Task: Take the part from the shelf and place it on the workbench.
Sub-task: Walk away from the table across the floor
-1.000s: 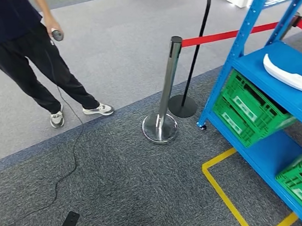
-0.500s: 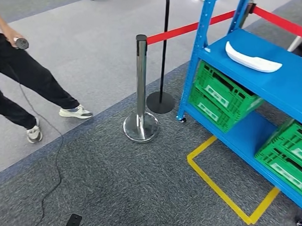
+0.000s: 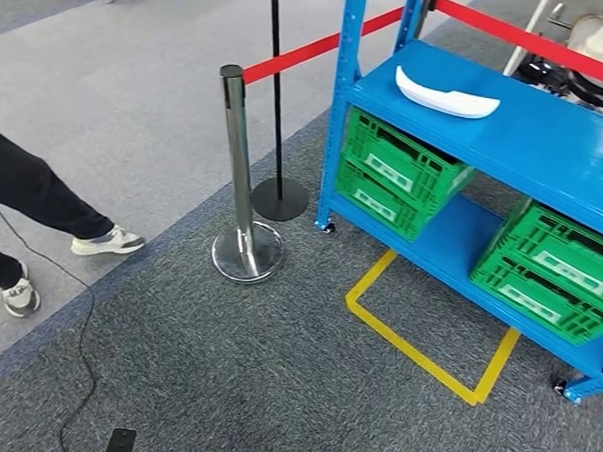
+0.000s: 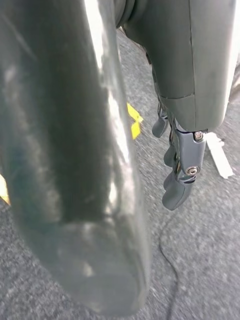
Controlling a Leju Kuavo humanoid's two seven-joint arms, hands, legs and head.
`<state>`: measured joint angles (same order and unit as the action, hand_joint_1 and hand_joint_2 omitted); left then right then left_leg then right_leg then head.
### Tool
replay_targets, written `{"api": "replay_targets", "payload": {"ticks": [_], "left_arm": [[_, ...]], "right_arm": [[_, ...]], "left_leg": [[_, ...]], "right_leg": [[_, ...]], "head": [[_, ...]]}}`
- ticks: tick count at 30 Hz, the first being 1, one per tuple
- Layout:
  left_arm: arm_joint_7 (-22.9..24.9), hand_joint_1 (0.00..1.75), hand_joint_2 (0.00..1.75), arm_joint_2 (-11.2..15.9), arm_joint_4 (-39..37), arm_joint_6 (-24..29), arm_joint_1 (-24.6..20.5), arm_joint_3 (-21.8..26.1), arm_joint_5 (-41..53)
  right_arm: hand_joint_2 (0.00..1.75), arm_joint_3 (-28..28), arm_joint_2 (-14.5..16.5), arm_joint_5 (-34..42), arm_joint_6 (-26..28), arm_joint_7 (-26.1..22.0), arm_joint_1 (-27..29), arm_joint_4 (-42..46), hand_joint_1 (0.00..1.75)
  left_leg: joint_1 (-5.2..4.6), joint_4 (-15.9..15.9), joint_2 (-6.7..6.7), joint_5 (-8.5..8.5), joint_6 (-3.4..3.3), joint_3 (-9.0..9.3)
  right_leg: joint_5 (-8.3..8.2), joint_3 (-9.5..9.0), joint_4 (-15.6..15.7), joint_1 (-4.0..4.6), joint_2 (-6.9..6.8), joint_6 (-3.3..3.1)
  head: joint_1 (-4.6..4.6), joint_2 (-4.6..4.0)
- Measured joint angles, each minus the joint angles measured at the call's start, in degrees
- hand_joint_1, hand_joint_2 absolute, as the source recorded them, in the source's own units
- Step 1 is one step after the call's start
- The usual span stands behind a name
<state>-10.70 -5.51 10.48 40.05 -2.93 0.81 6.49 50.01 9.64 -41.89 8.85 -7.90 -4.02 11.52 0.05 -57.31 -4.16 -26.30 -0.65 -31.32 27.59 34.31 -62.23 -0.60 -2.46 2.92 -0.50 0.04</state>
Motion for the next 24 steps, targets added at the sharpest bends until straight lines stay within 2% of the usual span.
{"api": "replay_targets", "payload": {"ticks": [1, 2, 4, 6, 8, 9, 10, 11, 12, 13, 14, 15, 16, 17, 19, 20, 21, 22, 23, 24], "left_arm": [[0.0, 0.00, 0.00, 0.1, 0.0, 0.0, -0.1, 0.4, 0.7], [0.3, 0.00, 0.00, 0.2, 0.0, 0.1, -0.3, 0.6, 1.7], [1.9, 0.00, 0.00, 0.2, 0.3, 0.1, -0.6, 1.4, 5.9], [4.0, 0.00, 0.00, 0.3, 1.0, 0.1, -0.6, 3.0, 12.0], [5.2, 0.00, 0.00, 0.3, 1.5, 0.1, -0.5, 4.9, 16.7], [5.5, 0.00, 0.00, 0.3, 1.6, 0.1, -0.3, 5.6, 18.5], [5.6, 0.00, 0.00, 0.2, 1.6, 0.1, -0.1, 6.4, 20.2], [5.7, 0.00, 0.00, 0.2, 1.7, 0.1, 0.0, 7.1, 22.1], [5.8, 0.00, 0.00, 0.2, 1.7, 0.1, 0.2, 7.9, 23.7], [5.7, 0.00, 0.00, 0.2, 1.7, 0.1, 0.2, 8.8, 24.9], [5.7, 0.00, 0.00, 0.1, 1.7, 0.1, 0.2, 9.6, 25.7], [5.7, 0.00, 0.00, 0.0, 1.7, 0.1, 0.2, 10.2, 26.3], [5.7, 0.00, 0.00, -0.1, 1.7, 0.1, 0.2, 10.6, 26.7], [5.7, 0.00, 0.00, -0.3, 1.7, 0.1, 0.2, 11.0, 27.0], [5.7, 0.00, 0.00, -0.6, 1.7, 0.1, 0.1, 11.4, 27.5], [5.7, 0.00, 0.00, -0.6, 1.7, 0.1, 0.0, 11.6, 27.7], [5.7, 0.00, 0.00, -0.7, 1.7, 0.1, -0.1, 11.7, 27.9], [5.7, 0.00, 0.00, -0.7, 1.7, 0.1, 0.0, 11.8, 28.0], [5.7, 0.00, 0.00, -0.7, 1.7, 0.1, 0.0, 11.8, 28.0], [5.7, 0.00, 0.00, -0.7, 1.7, 0.1, 0.1, 11.8, 28.1]], "right_arm": [[0.00, 0.0, 0.0, 0.0, -0.2, -0.3, -0.2, 0.0, 0.00], [0.00, 0.0, 0.0, 0.0, -0.4, -0.4, -0.2, 0.0, 0.00], [0.00, 0.0, 0.0, 0.0, -0.6, -0.5, -0.2, 0.0, 0.00], [0.00, 0.0, 0.0, 0.0, -0.5, -0.2, -0.1, 0.0, 0.00], [0.00, 0.0, 0.0, -0.1, -0.4, 0.2, -0.3, 0.0, 0.00], [0.00, 0.0, 0.1, -0.1, -0.4, 0.4, -0.3, 0.0, 0.00], [0.00, 0.0, 0.1, -0.1, -0.3, 0.6, -0.3, 0.0, 0.00], [0.00, 0.0, 0.1, -0.1, -0.2, 0.8, -0.2, 0.0, 0.00], [0.00, 0.1, 0.1, -0.1, -0.1, 1.0, -0.1, 0.0, 0.00], [0.00, 0.1, 0.1, -0.1, -0.1, 1.1, 0.0, 0.0, 0.00], [0.00, 0.1, 0.1, 0.0, -0.1, 1.2, 0.0, 0.0, 0.00], [0.00, 0.2, 0.1, 0.1, -0.1, 1.2, 0.0, 0.0, 0.00], [0.00, 0.2, 0.1, 0.2, -0.1, 1.2, -0.1, 0.0, 0.00], [0.00, 0.3, 0.1, 0.3, -0.1, 1.1, -0.1, 0.0, 0.00], [0.00, 0.4, 0.1, 0.5, -0.3, 1.0, 0.1, 0.0, 0.00], [0.00, 0.5, 0.1, 0.6, -0.3, 1.0, 0.2, 0.0, 0.00], [0.00, 0.6, 0.1, 0.6, -0.3, 0.9, 0.3, 0.0, 0.00], [0.00, 0.7, 0.1, 0.7, -0.3, 0.9, 0.2, 0.0, 0.00], [0.00, 0.8, 0.1, 0.7, -0.3, 0.8, 0.1, 0.0, 0.00], [0.00, 0.8, 0.1, 0.7, -0.3, 0.8, -0.1, 0.0, 0.00]], "left_leg": [[-0.11, -0.1, -0.42, -0.05, 0.27, 0.08], [-0.19, -0.1, -0.82, -0.05, 0.59, 0.13], [-0.05, -0.1, -1.46, -0.04, 1.30, 0.21], [0.21, -1.5, 0.23, -1.34, 2.06, -0.24], [0.38, -7.2, 2.84, -4.74, 2.57, -2.72], [0.42, -11.0, 3.41, -6.49, 2.66, -4.50], [0.45, -14.1, 3.60, -7.47, 2.70, -5.99], [0.47, -15.5, 3.69, -7.39, 2.70, -6.78], [0.51, -14.8, 3.80, -6.23, 2.69, -6.61], [0.62, -12.1, 4.13, -4.24, 2.71, -5.44], [0.85, -8.3, 5.04, -2.17, 2.81, -3.71], [1.11, -4.6, 6.27, -0.80, 2.87, -2.01], [1.30, -1.9, 7.31, -0.03, 2.81, -0.79], [1.35, -0.5, 8.06, 0.05, 2.62, -0.22], [1.16, -0.1, 7.61, 0.05, 1.72, -0.19], [1.10, 0.0, 7.10, 0.18, 1.23, -0.20], [1.06, 0.0, 6.51, 0.32, 0.71, -0.20], [1.01, 0.1, 5.83, 0.40, 0.28, -0.22], [0.82, 0.1, 5.15, 0.40, 0.00, -0.25], [0.60, 0.1, 4.39, 0.38, -0.20, -0.29]], "right_leg": [[-0.65, -1.29, 2.3, 0.16, -0.72, -0.26], [-0.85, -1.67, 3.2, 0.33, -0.99, -0.52], [-1.16, -1.48, 3.4, 0.41, 0.18, -1.13], [-1.56, -1.59, 3.7, 0.15, 1.25, -1.83], [-1.91, -1.62, 3.9, -0.11, 2.47, -2.31], [-2.00, -1.48, 3.9, -0.13, 3.19, -2.42], [-2.06, -1.40, 3.9, -0.13, 3.93, -2.44], [-2.11, -1.35, 3.9, -0.16, 4.67, -2.40], [-2.17, -1.35, 3.9, -0.20, 5.39, -2.32], [-2.24, -1.36, 3.9, -0.30, 6.12, -2.16], [-2.31, -1.33, 3.9, -0.39, 6.84, -1.89], [-2.32, -1.19, 3.7, -0.37, 7.54, -1.54], [-2.39, -0.98, 3.7, -0.36, 8.15, -1.15], [-2.51, -0.75, 3.7, -0.36, 8.66, -0.74], [-2.89, -0.18, 4.2, -0.56, 9.52, 0.06], [-2.81, 0.07, 4.1, -0.64, 9.05, 0.35], [-2.13, 0.64, 3.2, -0.62, 7.90, 0.55], [-0.75, 1.60, 1.0, -0.56, 6.39, 0.65], [1.20, 3.12, -2.3, -0.48, 4.68, 0.67], [3.33, 5.01, -6.5, -0.45, 3.67, 0.70]], "head": [[-0.08, 0.00], [-0.15, 0.00], [-0.24, 0.00], [-0.38, 0.00], [-0.64, 0.00], [-0.70, 0.00], [-0.73, 0.00], [-0.74, 0.00], [-0.74, 0.00], [-0.73, 0.00], [-0.74, 0.00], [-0.81, 0.00], [-0.83, 0.00], [-0.90, 0.00], [-0.89, 0.00], [-0.84, 0.00], [-0.63, 0.00], [-0.43, 0.00], [-0.20, 0.00], [-0.05, 0.00]]}}
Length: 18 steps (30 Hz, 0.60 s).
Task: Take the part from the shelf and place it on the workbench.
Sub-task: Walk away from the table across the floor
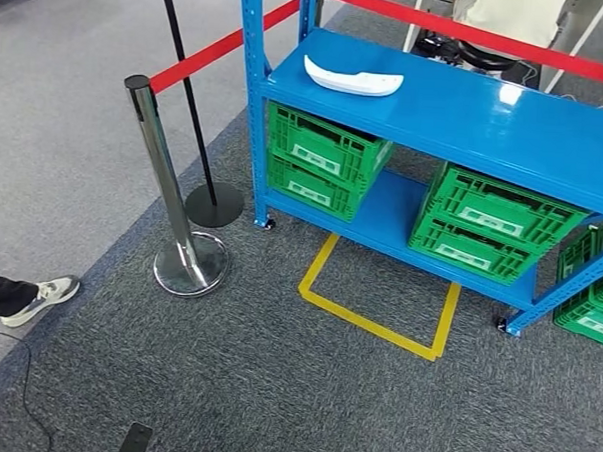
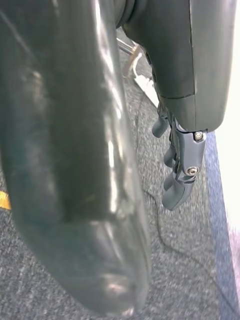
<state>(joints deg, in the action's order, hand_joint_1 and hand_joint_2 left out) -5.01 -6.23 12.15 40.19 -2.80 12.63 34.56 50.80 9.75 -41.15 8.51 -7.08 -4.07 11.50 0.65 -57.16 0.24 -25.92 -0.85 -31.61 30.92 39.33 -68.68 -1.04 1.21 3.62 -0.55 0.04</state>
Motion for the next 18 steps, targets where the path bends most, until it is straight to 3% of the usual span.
{"api": "replay_targets", "payload": {"ticks": [2, 3, 4, 7, 8, 10, 11, 13, 15, 16, 17, 18], "left_arm": [[-0.1, 0.00, 0.00, 0.0, 0.0, 0.0, 0.1, 0.2, 0.0], [-0.3, 0.00, 0.00, 0.0, 0.0, 0.0, 0.0, 0.2, 0.0], [-0.6, 0.00, 0.00, 0.0, 0.0, 0.0, -0.1, 0.3, -0.1], [-1.5, 0.00, 0.00, -0.2, 0.0, -0.1, -0.8, 0.5, -0.3], [-1.7, 0.00, 0.00, -0.2, 0.0, -0.1, -1.0, 0.6, -0.3], [-1.7, 0.00, 0.00, -0.3, 0.0, -0.2, -1.3, 0.8, 0.0], [-1.4, 0.00, 0.00, -0.3, 0.0, -0.2, -1.4, 0.8, 0.3], [-0.9, 0.00, 0.00, -0.3, 0.0, -0.2, -1.4, 0.8, 0.7], [-0.7, 0.00, 0.00, -0.3, 0.0, -0.2, -1.0, 0.8, 0.8], [-0.7, 0.00, 0.00, -0.3, -0.1, -0.2, -0.7, 0.9, 0.8], [-0.6, 0.00, 0.00, -0.3, -0.1, -0.2, -0.5, 0.9, 0.6], [-0.5, 0.00, 0.00, -0.2, -0.1, -0.2, -0.3, 1.1, 0.3]], "right_arm": [[0.00, 0.0, 0.0, 0.0, -0.1, 0.1, 0.0, 0.0, 0.00], [0.00, 0.0, 0.0, -0.1, -0.2, 0.2, 0.1, 0.0, 0.00], [0.00, 0.0, 0.0, -0.2, -0.3, 0.4, 0.1, 0.0, 0.00], [0.00, 0.0, 0.1, -0.7, -0.5, 0.6, -0.1, 0.0, 0.00], [0.00, 0.0, 0.1, -0.8, -0.5, 0.5, -0.3, 0.0, 0.00], [0.00, 0.0, 0.1, -0.9, -0.6, -0.2, -0.3, 0.0, 0.00], [0.00, 0.0, 0.1, -0.9, -0.6, -0.6, -0.2, 0.0, 0.00], [0.00, 0.0, 0.1, -0.8, -0.7, -1.3, -0.2, 0.0, 0.00], [0.00, 0.0, 0.1, -0.7, -0.7, -1.6, -0.4, 0.0, 0.00], [0.00, 0.0, 0.1, -0.7, -0.7, -1.7, -0.5, 0.0, 0.00], [0.00, 0.0, 0.1, -0.6, -0.7, -1.7, -0.4, 0.0, 0.00], [0.00, 0.0, 0.1, -0.6, -0.7, -1.6, -0.3, 0.0, 0.00]], "left_leg": [[-0.41, 0.0, -1.56, -0.05, -0.14, -0.03], [-0.56, 0.0, -2.25, -0.09, -0.18, -0.01], [-0.68, 0.0, -2.87, -0.13, -0.20, 0.06], [-1.05, -0.1, -4.46, -0.36, 0.13, 0.39], [-1.13, -0.2, -4.90, -0.42, 0.37, 0.43], [-1.10, -0.1, -5.78, -0.44, 0.95, 0.53], [-0.99, -0.2, -5.77, -0.58, 1.31, 0.62], [-0.82, -2.4, -3.90, -2.37, 2.11, -0.25], [-0.60, -8.9, -1.44, -5.90, 2.71, -3.35], [-0.51, -12.4, -0.97, -7.35, 2.89, -5.16], [-0.42, -14.8, -0.78, -7.82, 3.04, -6.43], [-0.32, -15.2, -0.70, -7.17, 3.16, -6.86]], "right_leg": [[2.21, 2.49, -5.9, 0.03, -0.66, -0.06], [1.74, 2.22, -5.9, 0.10, -0.79, -0.20], [0.26, 0.69, -3.4, 0.24, -1.10, -0.44], [-4.03, -5.70, 7.8, 1.05, -3.74, -1.48], [-4.43, -6.60, 9.5, 1.28, -4.19, -1.74], [-4.63, -6.56, 10.1, 1.48, -3.41, -2.17], [-4.80, -6.64, 10.3, 1.38, -2.86, -2.43], [-5.29, -6.92, 10.9, 0.99, -1.77, -3.09], [-5.58, -6.84, 11.1, 0.71, -0.69, -3.46], [-5.63, -6.72, 11.1, 0.66, -0.14, -3.50], [-5.65, -6.68, 11.1, 0.62, 0.37, -3.49], [-5.65, -6.68, 11.0, 0.57, 0.81, -3.44]], "head": [[0.02, 0.00], [0.03, 0.00], [0.03, 0.00], [0.01, 0.00], [-0.02, 0.00], [-0.03, 0.00], [-0.03, 0.00], [-0.27, 0.00], [-0.56, 0.00], [-0.57, 0.00], [-0.59, 0.00], [-0.57, 0.00]]}}
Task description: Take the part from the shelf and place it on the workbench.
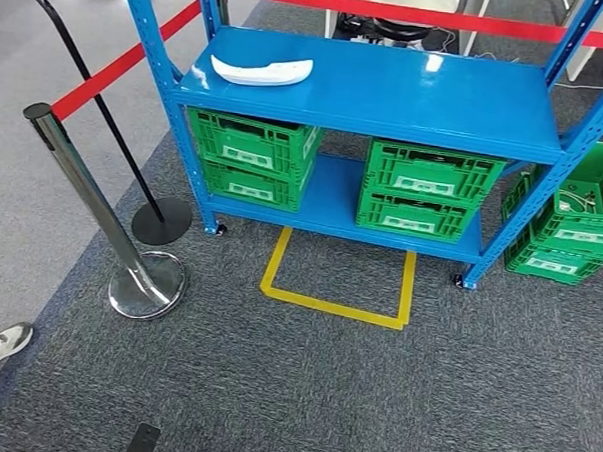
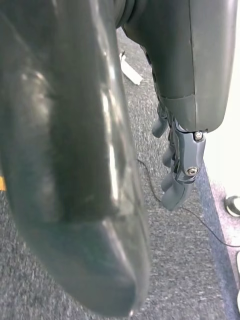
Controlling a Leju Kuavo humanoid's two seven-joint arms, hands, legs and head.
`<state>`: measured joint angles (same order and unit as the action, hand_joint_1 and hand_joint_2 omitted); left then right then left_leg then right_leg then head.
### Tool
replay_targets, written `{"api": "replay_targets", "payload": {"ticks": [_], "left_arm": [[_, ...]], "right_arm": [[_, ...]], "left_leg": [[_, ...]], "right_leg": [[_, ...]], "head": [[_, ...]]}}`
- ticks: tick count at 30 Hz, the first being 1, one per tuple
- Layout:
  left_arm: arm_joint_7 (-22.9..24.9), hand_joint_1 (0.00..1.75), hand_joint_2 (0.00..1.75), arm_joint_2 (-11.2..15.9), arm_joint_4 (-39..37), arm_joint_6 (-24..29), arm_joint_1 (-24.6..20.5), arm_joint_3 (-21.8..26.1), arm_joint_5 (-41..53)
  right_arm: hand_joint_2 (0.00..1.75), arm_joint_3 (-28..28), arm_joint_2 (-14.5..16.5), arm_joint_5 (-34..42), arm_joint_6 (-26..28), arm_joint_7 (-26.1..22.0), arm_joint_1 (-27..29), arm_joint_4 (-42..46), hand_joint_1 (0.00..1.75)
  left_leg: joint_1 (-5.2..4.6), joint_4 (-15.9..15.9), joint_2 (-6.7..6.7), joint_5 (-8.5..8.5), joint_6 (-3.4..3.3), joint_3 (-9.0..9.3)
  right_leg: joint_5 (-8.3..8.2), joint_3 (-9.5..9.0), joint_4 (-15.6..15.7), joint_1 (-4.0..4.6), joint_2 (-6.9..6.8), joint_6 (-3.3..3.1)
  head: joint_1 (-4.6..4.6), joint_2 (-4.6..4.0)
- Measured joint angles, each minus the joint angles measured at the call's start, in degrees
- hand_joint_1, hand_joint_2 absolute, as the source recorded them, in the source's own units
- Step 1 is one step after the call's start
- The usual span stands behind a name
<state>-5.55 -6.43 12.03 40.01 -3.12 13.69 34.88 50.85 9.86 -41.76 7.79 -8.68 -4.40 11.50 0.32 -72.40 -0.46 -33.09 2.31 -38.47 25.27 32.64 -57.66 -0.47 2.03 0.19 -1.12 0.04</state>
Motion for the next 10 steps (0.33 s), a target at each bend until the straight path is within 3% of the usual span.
{"api": "replay_targets", "payload": {"ticks": [1, 3, 5, 6, 9, 10], "left_arm": [[0.0, 0.00, 0.00, 0.1, 0.0, 0.0, 0.1, 0.2, -0.3], [0.0, 0.00, 0.00, 0.5, 0.0, 0.1, 0.2, 0.8, -1.0], [-0.3, 0.00, 0.00, 0.7, 0.0, 0.1, 0.2, 1.4, -1.4], [-0.5, 0.00, 0.00, 0.8, 0.0, 0.1, 0.2, 1.6, -1.4], [-1.0, 0.00, 0.00, 0.8, 0.0, 0.0, 0.3, 2.0, -1.1], [-1.0, 0.00, 0.00, 0.8, 0.0, 0.0, 0.3, 2.0, -0.9]], "right_arm": [[0.00, 0.0, 0.0, -0.1, 0.0, 0.2, 0.1, 0.0, 0.00], [0.00, 0.0, 0.0, -0.3, 0.1, 0.9, 0.2, 0.0, 0.00], [0.00, 0.0, 0.0, -0.5, 0.1, 1.6, 0.1, 0.0, 0.00], [0.00, 0.0, 0.0, -0.6, 0.2, 1.9, 0.1, 0.0, 0.00], [0.00, 0.0, 0.0, -0.7, 0.2, 2.1, 0.4, 0.0, 0.00], [0.00, 0.0, 0.0, -0.7, 0.2, 2.1, 0.4, 0.0, 0.00]], "left_leg": [[0.11, 1.6, 0.05, 1.69, 0.10, 0.58], [0.47, 8.7, 0.41, 5.89, 0.39, 3.66], [0.80, 14.1, 1.18, 7.61, 0.19, 5.99], [0.87, 15.1, 1.49, 7.58, -0.01, 6.32], [0.70, 15.3, 1.59, 7.56, -0.67, 6.29], [0.64, 15.3, 1.60, 7.56, -0.77, 6.29]], "right_leg": [[0.01, -0.04, 0.0, -0.09, 0.39, 0.11], [0.15, -0.08, -0.2, -0.17, 0.97, 0.60], [0.42, 0.27, -0.7, -0.02, 1.35, 1.20], [0.51, 0.56, -0.9, 0.13, 1.44, 1.01], [0.66, 0.99, -0.7, 0.23, 1.38, -0.90], [0.70, 0.98, -0.7, 0.23, 1.36, -1.16]], "head": [[-0.01, 0.00], [-0.03, 0.00], [-0.08, 0.00], [-0.08, 0.00], [0.20, 0.00], [0.27, 0.00]]}}
